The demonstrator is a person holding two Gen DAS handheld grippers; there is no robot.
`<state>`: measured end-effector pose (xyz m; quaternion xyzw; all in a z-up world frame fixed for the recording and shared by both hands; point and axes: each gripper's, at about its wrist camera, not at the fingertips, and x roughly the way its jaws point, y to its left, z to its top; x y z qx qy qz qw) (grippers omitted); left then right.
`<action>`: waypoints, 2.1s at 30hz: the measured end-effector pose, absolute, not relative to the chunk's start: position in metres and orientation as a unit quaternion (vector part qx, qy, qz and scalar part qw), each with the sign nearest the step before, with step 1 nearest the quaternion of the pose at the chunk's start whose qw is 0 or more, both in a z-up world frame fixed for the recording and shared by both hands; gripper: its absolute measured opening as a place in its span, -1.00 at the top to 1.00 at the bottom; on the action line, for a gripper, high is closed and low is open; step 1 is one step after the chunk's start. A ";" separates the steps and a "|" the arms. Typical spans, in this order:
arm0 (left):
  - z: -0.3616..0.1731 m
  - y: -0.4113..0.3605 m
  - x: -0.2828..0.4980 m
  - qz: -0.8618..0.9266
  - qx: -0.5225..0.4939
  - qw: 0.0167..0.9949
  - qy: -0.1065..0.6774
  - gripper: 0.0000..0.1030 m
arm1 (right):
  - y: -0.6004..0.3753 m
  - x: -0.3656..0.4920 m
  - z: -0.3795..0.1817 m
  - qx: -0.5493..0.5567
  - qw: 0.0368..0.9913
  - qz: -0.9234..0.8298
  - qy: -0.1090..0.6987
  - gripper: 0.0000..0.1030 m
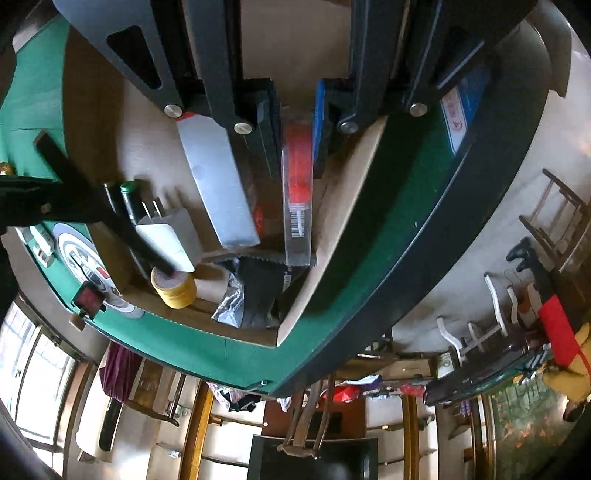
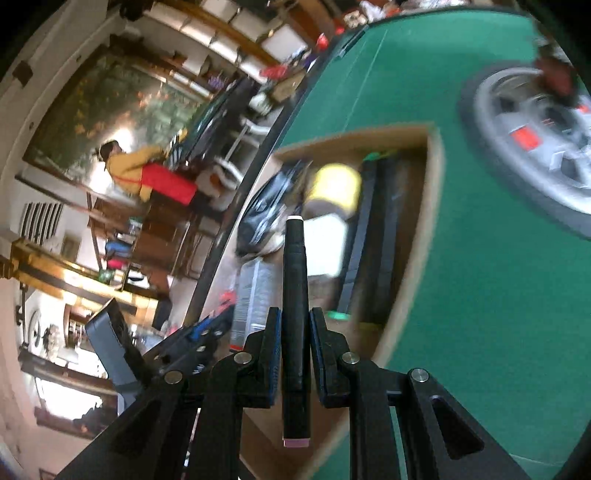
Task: Organize objects
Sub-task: 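Carry the clear pack with left while right carries the marker over the box, then lower the pack and marker into the box and open both grippers, then withdraw both grippers from the box back over the table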
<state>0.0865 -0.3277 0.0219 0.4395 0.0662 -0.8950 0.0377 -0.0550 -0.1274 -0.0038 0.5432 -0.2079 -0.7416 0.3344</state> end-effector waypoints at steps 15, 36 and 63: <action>0.025 -0.324 0.094 -0.906 0.416 0.002 0.084 -0.22 | -0.196 -0.080 -0.027 0.556 0.286 -0.772 -0.115 0.64; 0.070 -0.351 0.138 -0.914 0.360 0.030 0.186 -0.60 | -0.094 -0.040 0.022 0.470 0.251 -0.835 -0.138 -0.42; 0.125 -0.232 0.130 -0.929 0.354 -0.059 0.092 -0.61 | 0.072 -0.006 0.033 0.429 0.155 -0.867 -0.200 -0.45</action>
